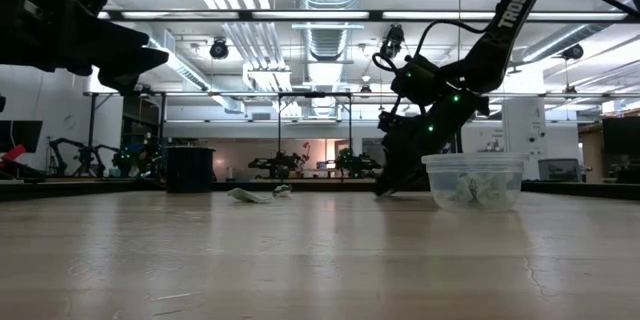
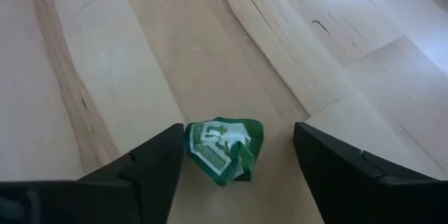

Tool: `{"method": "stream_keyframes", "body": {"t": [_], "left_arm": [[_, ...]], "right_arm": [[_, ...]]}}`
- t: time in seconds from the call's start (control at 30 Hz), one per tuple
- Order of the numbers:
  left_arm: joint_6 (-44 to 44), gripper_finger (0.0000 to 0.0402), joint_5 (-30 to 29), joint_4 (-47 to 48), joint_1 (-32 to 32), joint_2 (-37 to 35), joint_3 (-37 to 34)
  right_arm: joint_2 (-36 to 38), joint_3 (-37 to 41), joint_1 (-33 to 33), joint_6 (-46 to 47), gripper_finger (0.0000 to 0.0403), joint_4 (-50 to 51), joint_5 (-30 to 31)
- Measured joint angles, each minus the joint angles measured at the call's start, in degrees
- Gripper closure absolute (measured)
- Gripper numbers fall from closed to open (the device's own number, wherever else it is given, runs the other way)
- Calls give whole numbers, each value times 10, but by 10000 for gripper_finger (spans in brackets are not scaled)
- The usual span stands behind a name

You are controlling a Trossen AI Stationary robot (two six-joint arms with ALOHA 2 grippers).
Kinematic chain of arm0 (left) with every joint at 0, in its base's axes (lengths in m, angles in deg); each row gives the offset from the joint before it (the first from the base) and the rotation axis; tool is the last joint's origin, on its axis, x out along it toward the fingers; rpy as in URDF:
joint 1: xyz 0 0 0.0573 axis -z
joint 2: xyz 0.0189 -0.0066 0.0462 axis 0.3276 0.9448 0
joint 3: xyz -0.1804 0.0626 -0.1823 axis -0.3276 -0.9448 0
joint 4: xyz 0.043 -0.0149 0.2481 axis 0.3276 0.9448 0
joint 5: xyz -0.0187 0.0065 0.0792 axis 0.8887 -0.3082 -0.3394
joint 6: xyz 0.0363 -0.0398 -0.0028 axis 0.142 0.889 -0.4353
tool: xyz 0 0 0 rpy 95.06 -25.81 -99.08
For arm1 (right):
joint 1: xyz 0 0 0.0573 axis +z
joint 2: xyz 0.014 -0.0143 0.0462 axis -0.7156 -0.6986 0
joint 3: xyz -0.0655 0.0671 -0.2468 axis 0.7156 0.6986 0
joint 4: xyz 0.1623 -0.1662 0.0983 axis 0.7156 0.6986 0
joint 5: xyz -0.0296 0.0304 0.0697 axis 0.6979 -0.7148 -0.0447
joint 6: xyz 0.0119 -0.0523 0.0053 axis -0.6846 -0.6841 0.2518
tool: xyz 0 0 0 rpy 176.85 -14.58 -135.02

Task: Pick and place Stevia / Truvia into bins
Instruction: Put the green truvia packet into the left transparent container

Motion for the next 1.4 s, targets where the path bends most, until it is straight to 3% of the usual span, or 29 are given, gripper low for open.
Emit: {"method": "stream_keyframes", "body": {"t": [0.2, 0.5, 0.63, 0.8, 0.93, 1.1, 1.4], "left_arm": [[0, 189, 0, 0, 0, 0, 0], [0, 189, -1, -38, 0, 0, 0], [0, 189, -1, -55, 0, 0, 0], [2, 189, 0, -68, 0, 0, 0], [57, 189, 1, -79, 0, 3, 0], [60, 189, 1, -100, 0, 4, 0], [60, 189, 2, -138, 0, 4, 0]], "right_arm": [[1, 0, 0, 1, 224, 7, 2], [1, 0, 0, -28, 378, 11, -34], [1, 1, 0, -38, 384, 11, -77], [0, 1, 1, -44, 384, 11, -88], [2, 1, 1, -49, 384, 7, -118], [15, 3, 10, -47, 385, 5, -164], [73, 4, 60, -71, 385, -4, -177]]}}
